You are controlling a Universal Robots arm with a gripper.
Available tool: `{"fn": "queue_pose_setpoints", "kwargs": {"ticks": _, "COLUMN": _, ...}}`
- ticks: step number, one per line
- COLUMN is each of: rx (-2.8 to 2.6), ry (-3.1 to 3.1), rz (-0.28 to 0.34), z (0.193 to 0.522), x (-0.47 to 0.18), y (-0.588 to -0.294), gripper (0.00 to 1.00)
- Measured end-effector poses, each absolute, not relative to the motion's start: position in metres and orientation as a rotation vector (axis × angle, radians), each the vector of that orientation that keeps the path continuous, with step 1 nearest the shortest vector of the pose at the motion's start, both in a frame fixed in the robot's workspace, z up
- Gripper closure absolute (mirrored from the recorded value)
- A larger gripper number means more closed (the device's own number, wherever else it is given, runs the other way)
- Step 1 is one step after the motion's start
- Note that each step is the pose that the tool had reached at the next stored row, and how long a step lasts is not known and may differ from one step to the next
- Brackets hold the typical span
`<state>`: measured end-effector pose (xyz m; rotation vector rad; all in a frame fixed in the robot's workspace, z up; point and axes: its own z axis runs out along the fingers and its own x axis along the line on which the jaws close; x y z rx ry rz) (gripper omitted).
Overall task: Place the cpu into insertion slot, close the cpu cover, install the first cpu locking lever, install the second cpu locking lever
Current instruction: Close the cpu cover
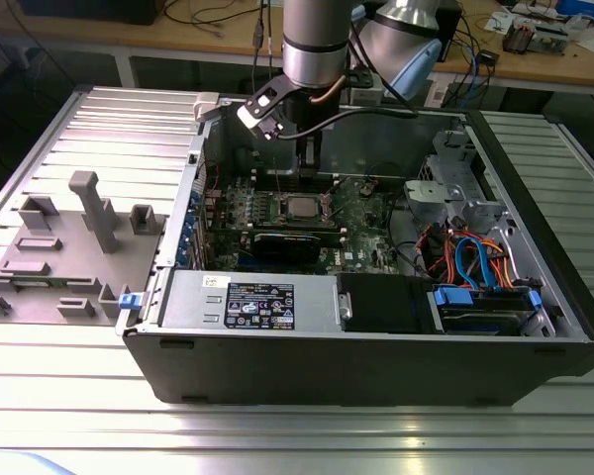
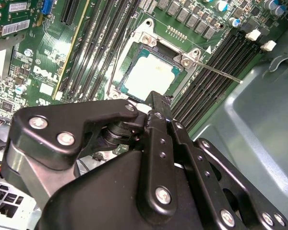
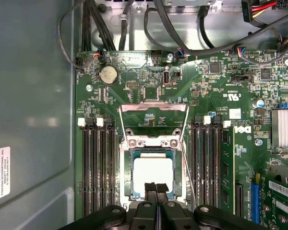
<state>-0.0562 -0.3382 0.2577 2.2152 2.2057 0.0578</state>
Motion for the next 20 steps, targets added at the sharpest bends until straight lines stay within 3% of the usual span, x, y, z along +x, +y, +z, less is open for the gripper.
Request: {"fn": "queue_pose_setpoints", "kwargs": {"ticks": 20, "rx": 2.215, "ry": 2.206, "rz": 0.057, "z": 0.2670, "x": -0.0562, "y": -0.3382, "gripper": 0.89}}
